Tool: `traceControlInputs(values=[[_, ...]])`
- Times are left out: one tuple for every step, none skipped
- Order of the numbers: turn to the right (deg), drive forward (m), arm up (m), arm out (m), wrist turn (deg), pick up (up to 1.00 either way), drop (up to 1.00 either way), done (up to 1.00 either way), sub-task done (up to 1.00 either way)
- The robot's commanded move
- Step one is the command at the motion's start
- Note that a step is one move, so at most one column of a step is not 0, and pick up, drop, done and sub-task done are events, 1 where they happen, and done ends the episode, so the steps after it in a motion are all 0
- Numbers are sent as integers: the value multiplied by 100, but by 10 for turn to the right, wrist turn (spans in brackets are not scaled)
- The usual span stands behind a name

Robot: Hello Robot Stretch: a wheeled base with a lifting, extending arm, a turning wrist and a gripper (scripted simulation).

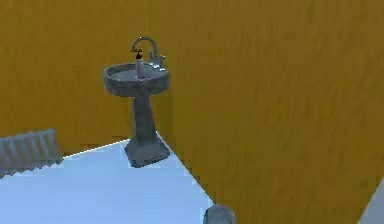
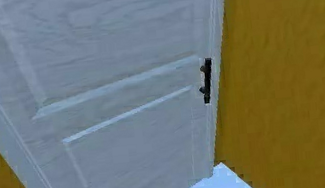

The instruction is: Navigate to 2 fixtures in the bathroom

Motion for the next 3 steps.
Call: traceControlInputs(values=[[-450,0,0,0,0,0,0,0,0],[0,35,0,0,0,0,0,0,0],[210,0,0,0,0,0,0,0,0]])
